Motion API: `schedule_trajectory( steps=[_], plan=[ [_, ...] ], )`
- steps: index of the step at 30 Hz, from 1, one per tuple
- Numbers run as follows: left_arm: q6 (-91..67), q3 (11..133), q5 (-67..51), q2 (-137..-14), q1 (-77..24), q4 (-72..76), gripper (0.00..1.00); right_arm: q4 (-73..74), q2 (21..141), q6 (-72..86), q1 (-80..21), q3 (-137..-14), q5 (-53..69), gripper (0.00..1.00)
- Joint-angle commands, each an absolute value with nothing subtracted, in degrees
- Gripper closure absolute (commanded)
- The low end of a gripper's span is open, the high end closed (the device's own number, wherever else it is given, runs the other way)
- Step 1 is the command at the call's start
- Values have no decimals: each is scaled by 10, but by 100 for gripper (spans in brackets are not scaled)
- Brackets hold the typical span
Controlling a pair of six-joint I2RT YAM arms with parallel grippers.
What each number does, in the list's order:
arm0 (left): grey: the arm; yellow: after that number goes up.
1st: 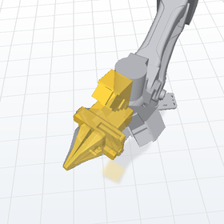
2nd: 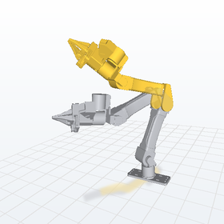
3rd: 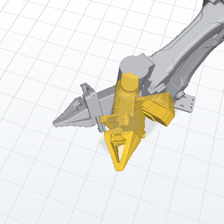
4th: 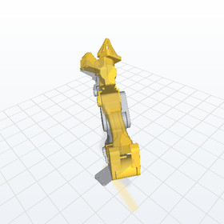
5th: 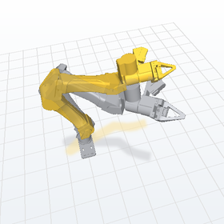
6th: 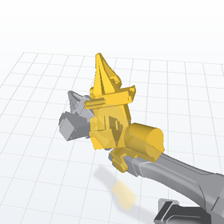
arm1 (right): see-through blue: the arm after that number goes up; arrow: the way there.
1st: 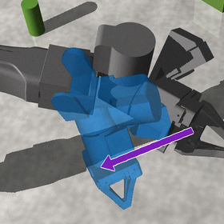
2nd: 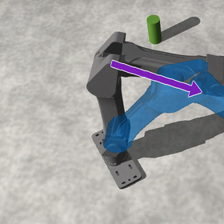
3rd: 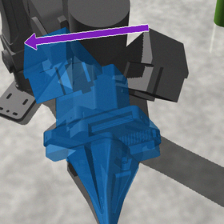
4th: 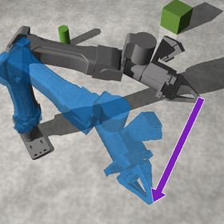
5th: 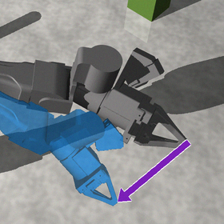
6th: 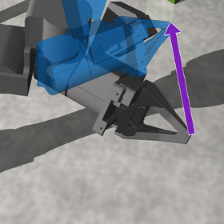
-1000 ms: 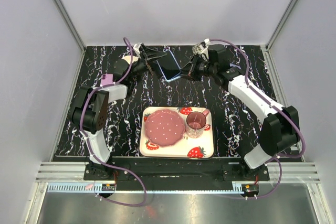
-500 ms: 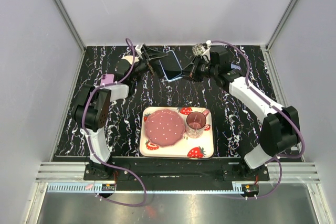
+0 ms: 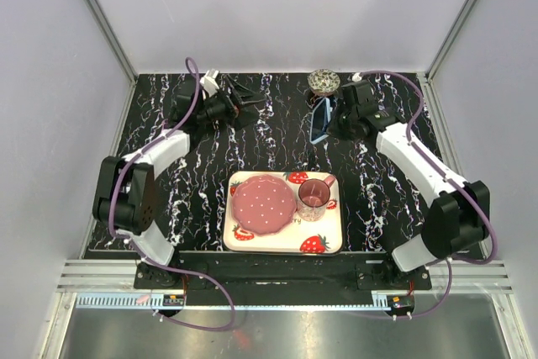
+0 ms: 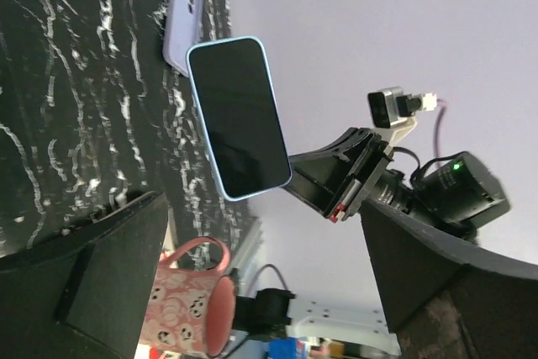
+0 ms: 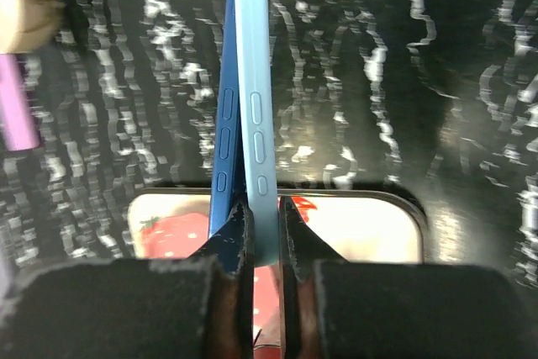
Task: Take the phone out of the phone case
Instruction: Remove the phone case from the phone.
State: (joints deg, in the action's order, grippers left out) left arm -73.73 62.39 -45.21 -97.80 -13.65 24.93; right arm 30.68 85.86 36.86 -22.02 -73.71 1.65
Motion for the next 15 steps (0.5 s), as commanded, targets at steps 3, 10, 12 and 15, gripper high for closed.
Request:
schedule_trajectory(
  steps=[3, 10, 12, 15],
  plan=[
    [-587, 653, -397, -911, -138, 93, 1, 381, 927, 274, -292, -852, -184, 100],
    [-587, 659, -406, -913, -140, 93, 1, 395, 1050, 229, -339, -906, -187, 100],
    [-583, 661, -407, -912, -140, 88, 1, 386, 1079, 217, -341, -913, -157, 100],
    [-577, 665, -407, -915, -140, 80, 1, 375, 1107, 193, -345, -919, -113, 100]
  ],
)
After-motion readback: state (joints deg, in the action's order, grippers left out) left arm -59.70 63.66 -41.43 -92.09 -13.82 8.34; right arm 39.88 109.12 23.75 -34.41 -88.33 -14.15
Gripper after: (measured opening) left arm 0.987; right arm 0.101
